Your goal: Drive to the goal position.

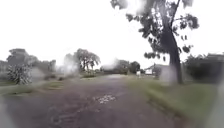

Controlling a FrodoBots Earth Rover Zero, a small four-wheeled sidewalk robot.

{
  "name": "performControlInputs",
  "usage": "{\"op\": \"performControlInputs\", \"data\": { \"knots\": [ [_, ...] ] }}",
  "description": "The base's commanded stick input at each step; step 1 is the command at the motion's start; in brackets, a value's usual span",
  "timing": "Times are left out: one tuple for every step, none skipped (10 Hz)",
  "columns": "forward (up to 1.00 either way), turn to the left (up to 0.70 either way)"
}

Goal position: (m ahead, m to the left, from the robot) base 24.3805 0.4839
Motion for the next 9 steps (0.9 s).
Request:
{"op": "performControlInputs", "data": {
  "knots": [
    [0.85,0.00],
    [0.85,0.00],
    [0.85,0.00],
    [0.85,0.00],
    [0.85,0.00],
    [0.85,0.00],
    [0.85,0.00],
    [0.85,0.00],
    [0.85,0.00]
  ]
}}
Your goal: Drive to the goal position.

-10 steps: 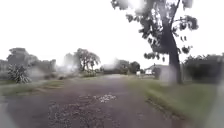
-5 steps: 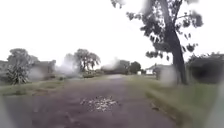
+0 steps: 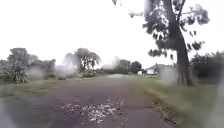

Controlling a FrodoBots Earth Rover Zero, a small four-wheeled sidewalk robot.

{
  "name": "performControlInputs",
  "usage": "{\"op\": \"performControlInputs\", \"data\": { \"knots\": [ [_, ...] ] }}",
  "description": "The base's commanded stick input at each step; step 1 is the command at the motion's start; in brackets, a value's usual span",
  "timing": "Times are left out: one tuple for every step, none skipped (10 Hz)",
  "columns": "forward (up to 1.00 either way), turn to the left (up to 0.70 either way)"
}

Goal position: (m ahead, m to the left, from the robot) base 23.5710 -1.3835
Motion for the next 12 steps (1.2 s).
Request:
{"op": "performControlInputs", "data": {
  "knots": [
    [0.85,0.00],
    [0.85,0.00],
    [0.85,0.00],
    [0.85,0.00],
    [0.85,0.00],
    [0.85,0.00],
    [0.85,0.00],
    [0.85,0.00],
    [0.85,0.00],
    [0.85,0.00],
    [0.85,0.00],
    [0.85,0.00]
  ]
}}
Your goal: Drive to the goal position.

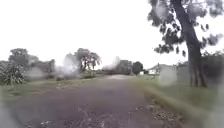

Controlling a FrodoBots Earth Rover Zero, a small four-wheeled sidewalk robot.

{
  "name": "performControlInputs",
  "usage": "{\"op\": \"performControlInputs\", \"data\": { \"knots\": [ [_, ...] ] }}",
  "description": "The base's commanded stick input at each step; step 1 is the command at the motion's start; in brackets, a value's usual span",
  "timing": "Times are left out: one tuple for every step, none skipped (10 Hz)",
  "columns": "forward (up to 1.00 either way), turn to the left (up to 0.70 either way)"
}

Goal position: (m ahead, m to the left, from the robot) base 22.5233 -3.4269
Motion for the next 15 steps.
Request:
{"op": "performControlInputs", "data": {
  "knots": [
    [0.85,0.00],
    [0.85,0.00],
    [0.85,0.00],
    [0.85,0.00],
    [0.85,0.00],
    [0.85,0.00],
    [0.85,0.00],
    [0.85,0.00],
    [0.85,0.00],
    [0.85,-0.17],
    [0.85,-0.31],
    [0.85,-0.11],
    [0.85,0.00],
    [0.85,0.00],
    [0.85,0.00]
  ]
}}
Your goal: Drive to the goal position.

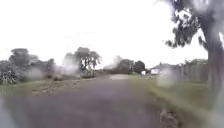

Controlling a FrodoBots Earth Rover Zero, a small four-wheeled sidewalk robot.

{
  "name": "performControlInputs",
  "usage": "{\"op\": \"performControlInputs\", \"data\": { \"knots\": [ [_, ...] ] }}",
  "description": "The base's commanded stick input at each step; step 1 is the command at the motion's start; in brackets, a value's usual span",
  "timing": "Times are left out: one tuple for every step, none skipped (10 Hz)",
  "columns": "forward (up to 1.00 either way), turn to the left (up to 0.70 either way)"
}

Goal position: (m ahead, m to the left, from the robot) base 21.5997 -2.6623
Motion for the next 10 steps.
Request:
{"op": "performControlInputs", "data": {
  "knots": [
    [0.85,0.00],
    [0.85,0.00],
    [0.85,0.00],
    [0.85,0.00],
    [0.85,0.00],
    [0.85,0.00],
    [0.85,0.00],
    [0.85,0.00],
    [0.85,0.00],
    [0.85,0.00]
  ]
}}
